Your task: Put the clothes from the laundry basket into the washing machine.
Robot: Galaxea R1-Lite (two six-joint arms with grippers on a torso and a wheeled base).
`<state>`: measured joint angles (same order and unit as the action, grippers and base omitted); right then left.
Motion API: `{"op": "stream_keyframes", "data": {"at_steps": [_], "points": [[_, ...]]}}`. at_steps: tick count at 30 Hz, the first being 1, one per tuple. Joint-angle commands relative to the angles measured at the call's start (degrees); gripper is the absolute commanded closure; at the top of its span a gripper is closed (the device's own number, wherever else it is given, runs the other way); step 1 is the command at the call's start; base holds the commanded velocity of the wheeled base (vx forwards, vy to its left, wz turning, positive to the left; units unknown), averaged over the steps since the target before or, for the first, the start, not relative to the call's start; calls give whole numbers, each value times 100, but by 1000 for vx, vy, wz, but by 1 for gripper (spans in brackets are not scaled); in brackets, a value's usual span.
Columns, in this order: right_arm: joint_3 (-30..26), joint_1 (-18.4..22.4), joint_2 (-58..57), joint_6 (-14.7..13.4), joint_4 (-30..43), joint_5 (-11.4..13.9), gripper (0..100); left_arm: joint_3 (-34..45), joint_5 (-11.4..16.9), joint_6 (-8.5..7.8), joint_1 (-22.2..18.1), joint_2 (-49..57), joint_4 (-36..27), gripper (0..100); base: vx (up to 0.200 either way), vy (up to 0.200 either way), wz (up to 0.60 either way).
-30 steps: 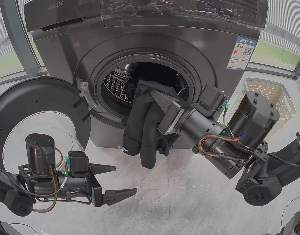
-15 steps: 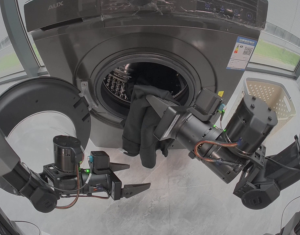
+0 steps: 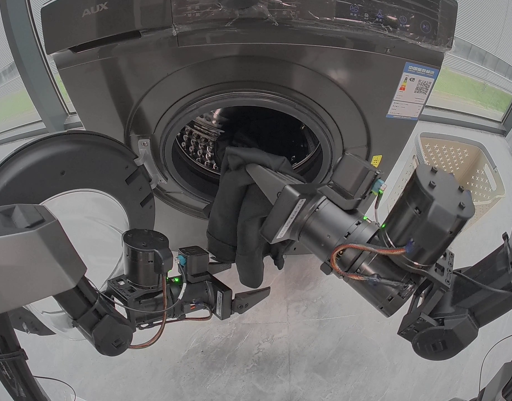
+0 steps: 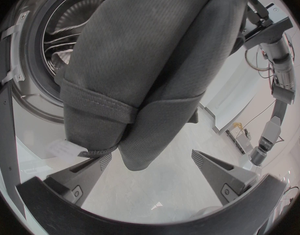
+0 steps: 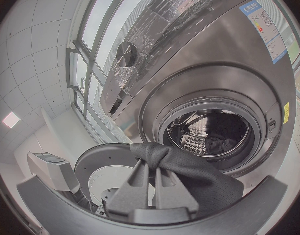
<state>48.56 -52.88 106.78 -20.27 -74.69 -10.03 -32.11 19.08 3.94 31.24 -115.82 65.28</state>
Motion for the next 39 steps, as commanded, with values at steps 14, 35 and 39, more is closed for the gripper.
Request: {"op": "stream_keyframes", "data": {"at_steps": [14, 35, 39], "points": [[5, -38, 10, 23, -151, 1, 100, -665, -247, 107, 66, -819, 653, 0, 0, 0, 0], [-4, 76, 62, 59, -151, 1, 100, -41, -598, 195, 752, 139, 934, 100, 0, 0, 0], [5, 120, 186, 59, -151, 1, 100, 152, -598, 204, 971, 781, 828, 100, 0, 0, 0]]}}
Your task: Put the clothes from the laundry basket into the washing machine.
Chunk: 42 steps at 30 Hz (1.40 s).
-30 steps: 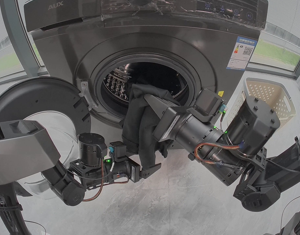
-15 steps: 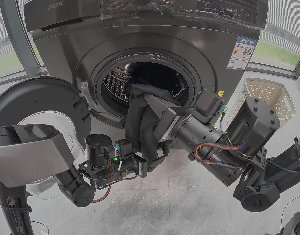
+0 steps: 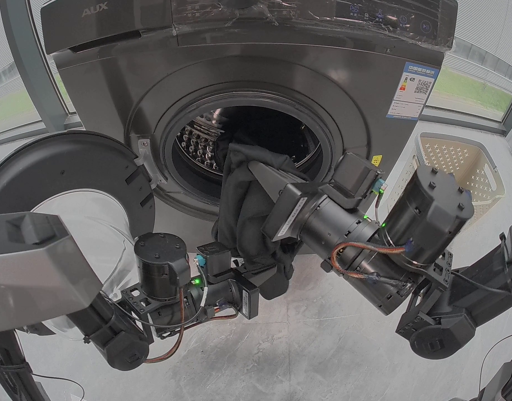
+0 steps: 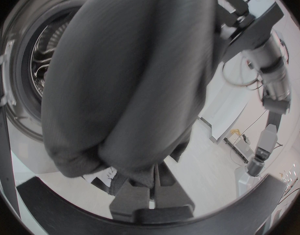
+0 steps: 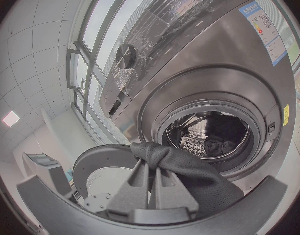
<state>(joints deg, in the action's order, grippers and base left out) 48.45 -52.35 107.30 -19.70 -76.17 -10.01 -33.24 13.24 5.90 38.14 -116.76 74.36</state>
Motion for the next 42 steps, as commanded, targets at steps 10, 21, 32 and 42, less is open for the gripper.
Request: {"op": "stream_keyframes", "data": {"at_steps": [10, 21, 32, 42], "points": [[-19, 40, 203, 10, -12, -1, 100, 257, 12, 16, 396, 1788, -361, 100, 0, 0, 0], [-178, 67, 107, 89, -74, -1, 100, 679, -32, 25, 422, 1771, -379, 100, 0, 0, 0], [-186, 75, -87, 98, -65, 8, 100, 855, -260, 43, 352, 1657, -440, 0, 0, 0, 0], [-239, 102, -262, 98, -56, 8, 100, 855, -313, 52, -105, 1525, -414, 0, 0, 0, 0]]}}
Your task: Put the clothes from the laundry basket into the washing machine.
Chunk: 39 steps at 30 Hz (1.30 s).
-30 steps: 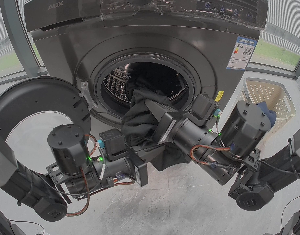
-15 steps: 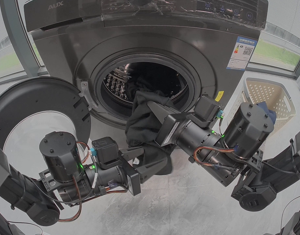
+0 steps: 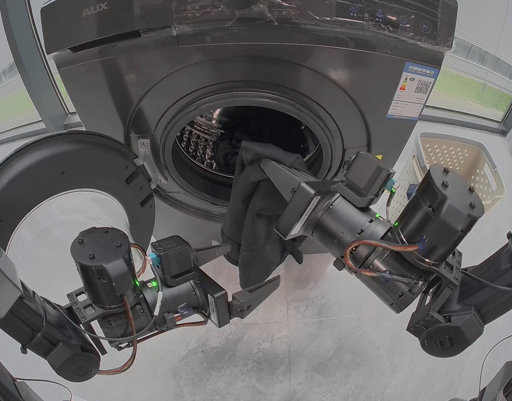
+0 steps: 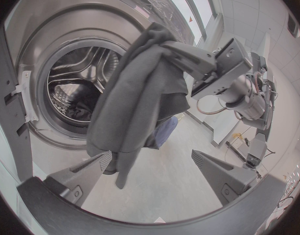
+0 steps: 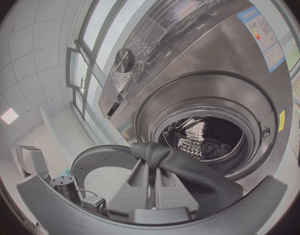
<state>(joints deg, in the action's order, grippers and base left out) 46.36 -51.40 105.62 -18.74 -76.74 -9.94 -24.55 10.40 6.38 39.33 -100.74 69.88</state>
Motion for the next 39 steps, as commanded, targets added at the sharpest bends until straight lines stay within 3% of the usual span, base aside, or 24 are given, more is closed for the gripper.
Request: {"op": "stream_keyframes", "data": {"at_steps": [1, 19, 25, 36, 39], "points": [[-39, 7, -103, 2, 1, 0, 100, -15, -47, 4, -285, -86, 35, 0, 0, 0, 0], [-39, 16, -59, 2, 54, -8, 100, -287, 41, 13, -162, -341, 17, 0, 0, 0, 0], [5, 33, -6, 2, 54, -8, 100, -507, 59, 136, -48, -622, 8, 0, 0, 0, 0], [-13, 42, -33, 2, 63, -8, 100, -858, 68, 153, 93, -1061, 79, 0, 0, 0, 0], [-4, 42, -6, 2, 63, -8, 100, -832, 138, 250, 198, -1026, 88, 0, 0, 0, 0]]}}
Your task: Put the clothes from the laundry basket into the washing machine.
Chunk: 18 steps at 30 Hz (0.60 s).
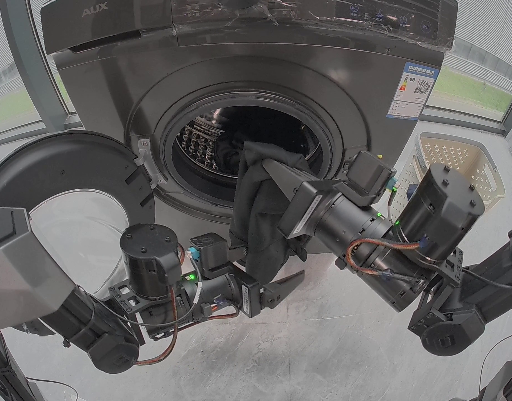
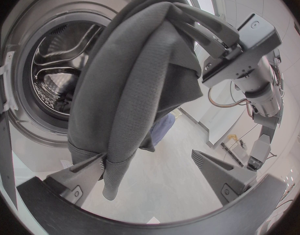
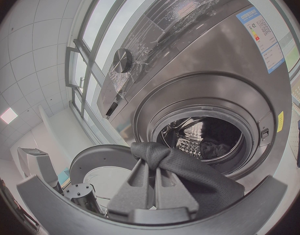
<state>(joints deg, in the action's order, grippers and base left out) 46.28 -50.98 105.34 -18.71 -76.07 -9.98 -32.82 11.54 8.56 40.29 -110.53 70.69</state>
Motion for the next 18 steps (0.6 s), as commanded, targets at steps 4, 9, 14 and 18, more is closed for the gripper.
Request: {"op": "stream_keyframes", "data": {"at_steps": [4, 9, 14, 18], "points": [[22, 0, 48, -1, -13, -4, 100, 39, 58, 260, 357, 41, 6, 0, 0, 0, 0], [31, 27, 57, -1, -13, -4, 100, -14, 58, 287, 348, 67, 6, 0, 0, 0, 0], [31, 27, 57, -1, -13, -4, 100, -120, -38, 287, 269, -250, 6, 0, 0, 0, 0], [31, 27, 57, -1, -22, -4, 100, -225, -56, 260, 119, -469, 50, 0, 0, 0, 0]]}}
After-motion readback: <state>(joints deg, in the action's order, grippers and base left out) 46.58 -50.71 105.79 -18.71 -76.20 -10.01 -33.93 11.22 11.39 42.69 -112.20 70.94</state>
